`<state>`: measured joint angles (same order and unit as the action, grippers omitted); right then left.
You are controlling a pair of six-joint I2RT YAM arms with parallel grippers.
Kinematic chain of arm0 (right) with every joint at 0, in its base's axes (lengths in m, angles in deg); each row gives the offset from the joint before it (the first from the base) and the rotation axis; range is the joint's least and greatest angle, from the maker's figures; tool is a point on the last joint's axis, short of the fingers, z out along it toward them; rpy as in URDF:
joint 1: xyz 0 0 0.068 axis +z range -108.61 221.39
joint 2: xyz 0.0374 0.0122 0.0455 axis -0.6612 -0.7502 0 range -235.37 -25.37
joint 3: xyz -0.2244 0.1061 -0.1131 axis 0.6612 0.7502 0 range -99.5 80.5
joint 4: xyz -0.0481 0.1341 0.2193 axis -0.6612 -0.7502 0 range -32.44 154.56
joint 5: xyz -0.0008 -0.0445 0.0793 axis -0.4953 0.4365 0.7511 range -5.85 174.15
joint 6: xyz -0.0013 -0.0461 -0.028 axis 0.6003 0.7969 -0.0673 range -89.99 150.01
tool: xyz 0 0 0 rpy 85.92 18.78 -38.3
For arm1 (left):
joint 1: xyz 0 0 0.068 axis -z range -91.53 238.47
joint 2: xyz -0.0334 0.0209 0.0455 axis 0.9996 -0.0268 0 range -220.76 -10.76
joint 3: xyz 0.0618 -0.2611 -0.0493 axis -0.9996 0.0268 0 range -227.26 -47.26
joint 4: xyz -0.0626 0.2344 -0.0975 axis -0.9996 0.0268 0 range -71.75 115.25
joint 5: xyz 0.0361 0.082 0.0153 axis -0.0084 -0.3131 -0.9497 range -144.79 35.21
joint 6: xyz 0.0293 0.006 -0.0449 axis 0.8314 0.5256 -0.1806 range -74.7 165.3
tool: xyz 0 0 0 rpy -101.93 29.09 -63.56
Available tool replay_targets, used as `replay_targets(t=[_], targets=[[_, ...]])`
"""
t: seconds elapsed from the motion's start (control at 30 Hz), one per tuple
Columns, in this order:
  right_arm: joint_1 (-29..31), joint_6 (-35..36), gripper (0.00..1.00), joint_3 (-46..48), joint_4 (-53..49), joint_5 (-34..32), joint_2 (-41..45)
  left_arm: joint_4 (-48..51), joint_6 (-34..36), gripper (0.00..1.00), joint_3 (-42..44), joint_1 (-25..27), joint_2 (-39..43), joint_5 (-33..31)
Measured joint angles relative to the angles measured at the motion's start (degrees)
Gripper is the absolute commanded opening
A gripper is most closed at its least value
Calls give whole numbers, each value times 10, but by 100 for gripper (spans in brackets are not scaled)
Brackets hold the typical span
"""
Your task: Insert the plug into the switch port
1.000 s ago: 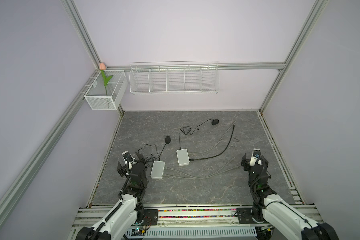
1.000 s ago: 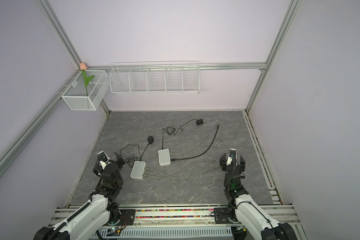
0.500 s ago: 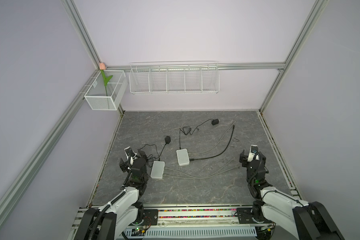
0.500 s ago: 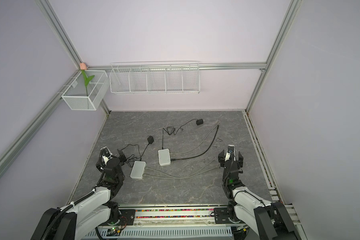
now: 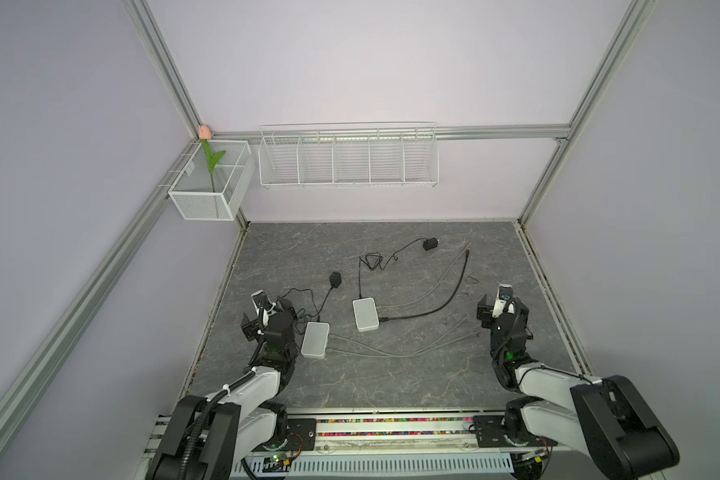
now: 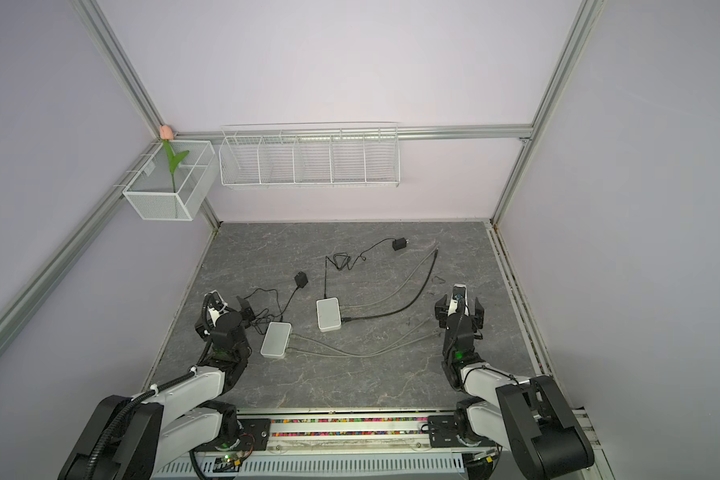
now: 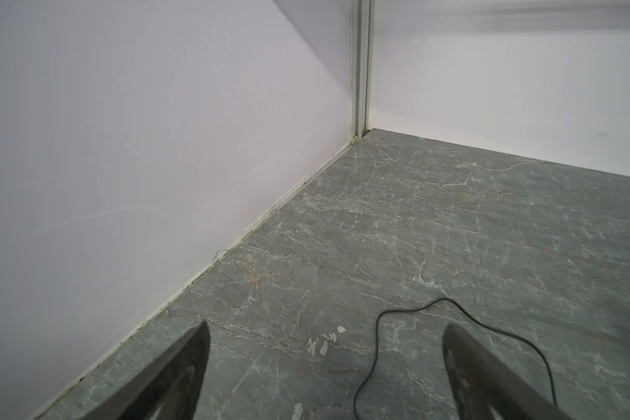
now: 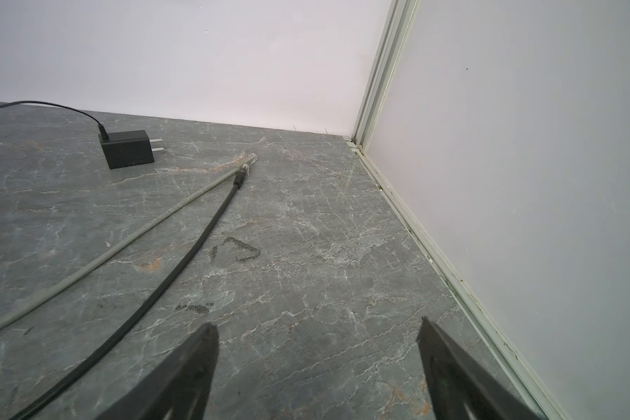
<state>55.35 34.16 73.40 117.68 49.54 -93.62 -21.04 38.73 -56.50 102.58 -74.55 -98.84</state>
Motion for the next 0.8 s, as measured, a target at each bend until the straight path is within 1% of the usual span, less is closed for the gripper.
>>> replay_targets(t=[0.13, 0.2, 0.37, 0.5, 0.63, 0.8], targets=[[-3, -2, 89, -1, 17, 0, -6, -27, 2, 99, 0, -5, -8, 0], [-12, -5, 89, -3, 38, 0, -26, -39, 2, 99, 0, -8, -17, 0], [-16, -1, 89, -3, 121, -2, -113, -71, 6, 99, 0, -18, -45, 0], [-16, 0, 89, 2, 195, -21, -172, -96, 9, 99, 0, -23, -56, 2], [-16, 0, 89, 3, 227, -29, -183, -130, 11, 99, -1, -26, -84, 5], [-16, 7, 89, 3, 248, -19, -184, -196, 14, 99, -2, -29, -147, 10]])
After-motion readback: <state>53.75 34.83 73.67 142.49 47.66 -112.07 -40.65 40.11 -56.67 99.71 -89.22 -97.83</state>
